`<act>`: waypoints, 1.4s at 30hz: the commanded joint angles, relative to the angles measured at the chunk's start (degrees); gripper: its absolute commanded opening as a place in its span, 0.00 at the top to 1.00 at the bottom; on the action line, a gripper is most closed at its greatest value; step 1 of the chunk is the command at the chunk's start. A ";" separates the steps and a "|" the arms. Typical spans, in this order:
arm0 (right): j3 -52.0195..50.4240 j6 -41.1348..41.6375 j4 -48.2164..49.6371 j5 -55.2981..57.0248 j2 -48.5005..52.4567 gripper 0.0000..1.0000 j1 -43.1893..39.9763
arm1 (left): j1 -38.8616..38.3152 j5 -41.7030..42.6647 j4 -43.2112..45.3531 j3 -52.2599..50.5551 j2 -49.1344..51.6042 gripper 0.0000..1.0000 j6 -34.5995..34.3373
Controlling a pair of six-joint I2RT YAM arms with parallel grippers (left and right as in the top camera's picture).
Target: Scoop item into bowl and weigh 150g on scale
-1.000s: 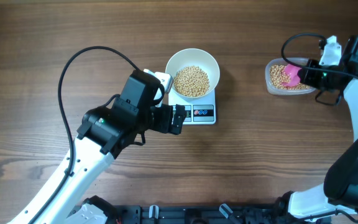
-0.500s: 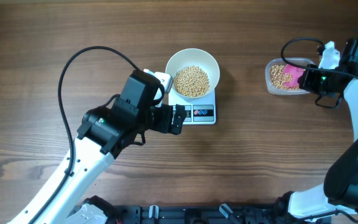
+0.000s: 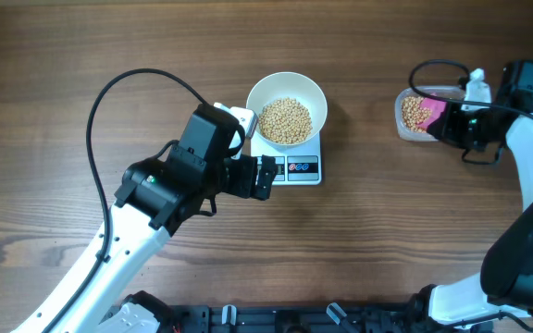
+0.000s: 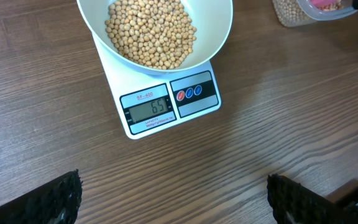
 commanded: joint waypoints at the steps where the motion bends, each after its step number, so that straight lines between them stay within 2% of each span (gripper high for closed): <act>1: 0.04 -0.15 -0.98 -1.95 0.90 0.95 1.25 | -0.26 -0.55 0.11 -0.24 -0.04 0.00 1.18; 5: 0.07 -0.09 -0.92 -1.92 0.90 0.92 1.25 | -0.26 -0.55 0.11 -0.24 -0.04 0.00 1.18; 6: 0.07 -0.11 -0.96 -1.92 0.90 0.82 1.25 | -0.26 -0.55 0.11 -0.24 -0.04 0.00 1.18; 10: 0.09 2.40 -1.22 -0.98 0.85 0.62 1.25 | -0.26 -0.55 0.11 -0.24 -0.04 0.00 1.18; 16: 1.55 2.71 -1.77 0.26 0.85 0.53 1.25 | -0.26 -0.55 0.11 -0.24 -0.04 0.00 1.18; 17: 2.03 2.73 -1.97 0.85 0.85 0.47 1.25 | -0.26 -0.55 0.11 -0.24 -0.04 0.00 1.18; 19: 3.19 2.99 -2.69 4.57 0.85 0.42 1.25 | -0.26 -0.55 0.11 -0.24 -0.04 0.00 1.18; 23: 5.01 7.23 -3.56 14.62 0.85 0.42 1.22 | -0.26 -0.55 0.11 -0.24 -0.04 0.00 1.18; 29: 5.09 7.41 -4.35 6.08 0.85 0.43 1.25 | -0.26 -0.55 0.11 -0.24 -0.04 0.00 1.18; 35: 5.05 8.87 -8.81 5.51 0.85 0.43 1.22 | -0.26 -0.55 0.11 -0.24 -0.04 0.00 1.18; 38: 4.59 11.02 -11.52 5.84 0.85 0.37 1.22 | -0.26 -0.55 0.11 -0.24 -0.04 0.00 1.18; 42: 3.43 11.89 -9.49 4.87 0.98 0.38 0.22 | -0.26 -0.55 0.11 -0.24 -0.04 0.00 1.18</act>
